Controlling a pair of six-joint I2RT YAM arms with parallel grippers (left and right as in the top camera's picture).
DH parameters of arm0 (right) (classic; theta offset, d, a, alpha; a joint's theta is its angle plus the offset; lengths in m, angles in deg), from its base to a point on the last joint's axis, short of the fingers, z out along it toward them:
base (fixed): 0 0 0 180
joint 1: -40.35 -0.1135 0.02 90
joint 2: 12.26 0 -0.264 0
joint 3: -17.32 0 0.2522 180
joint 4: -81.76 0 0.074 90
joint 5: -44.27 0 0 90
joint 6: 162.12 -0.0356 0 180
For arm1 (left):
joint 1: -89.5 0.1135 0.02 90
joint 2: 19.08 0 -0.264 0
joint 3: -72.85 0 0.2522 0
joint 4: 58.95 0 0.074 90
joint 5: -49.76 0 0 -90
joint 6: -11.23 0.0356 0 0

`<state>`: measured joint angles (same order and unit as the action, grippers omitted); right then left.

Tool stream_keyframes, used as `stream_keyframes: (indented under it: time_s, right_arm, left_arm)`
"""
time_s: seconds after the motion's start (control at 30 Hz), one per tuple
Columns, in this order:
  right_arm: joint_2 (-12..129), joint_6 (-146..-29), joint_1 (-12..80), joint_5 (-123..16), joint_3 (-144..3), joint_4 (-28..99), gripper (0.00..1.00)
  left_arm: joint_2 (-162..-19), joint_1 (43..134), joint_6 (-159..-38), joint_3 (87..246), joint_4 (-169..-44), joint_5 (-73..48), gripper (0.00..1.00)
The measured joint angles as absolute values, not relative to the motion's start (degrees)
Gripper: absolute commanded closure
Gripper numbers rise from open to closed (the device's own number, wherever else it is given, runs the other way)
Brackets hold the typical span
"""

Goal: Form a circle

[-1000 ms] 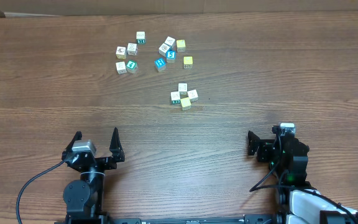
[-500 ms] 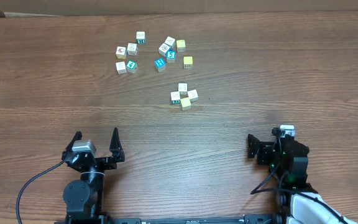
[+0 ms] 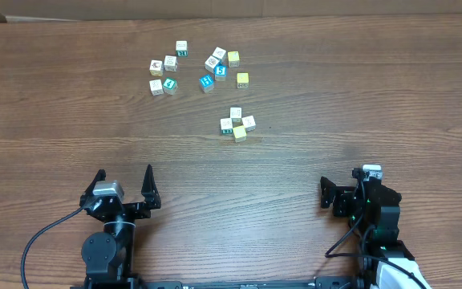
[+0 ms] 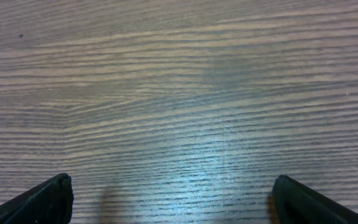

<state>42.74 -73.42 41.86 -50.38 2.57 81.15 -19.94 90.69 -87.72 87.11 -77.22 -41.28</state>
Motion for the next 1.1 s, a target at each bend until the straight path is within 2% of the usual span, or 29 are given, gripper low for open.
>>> stream_keyframes:
  time_s: [0.3, 0.73, 1.1]
  right_arm:
    - [40.51, -73.42, 41.84, -53.15, 2.57, 78.05, 0.00]
    - [25.59, -73.42, 41.86, -52.94, 2.57, 63.99, 0.00]
    - [12.01, -73.44, 41.86, -52.28, 2.57, 63.27, 0.00]
  left_arm:
    - [-19.94, 90.69, -87.72, 87.11, -77.22, -41.28, 0.00]
    - [-19.94, 90.69, -87.72, 87.11, -77.22, -41.28, 0.00]
    - [-19.94, 90.69, -87.72, 87.11, -77.22, -41.28, 0.00]
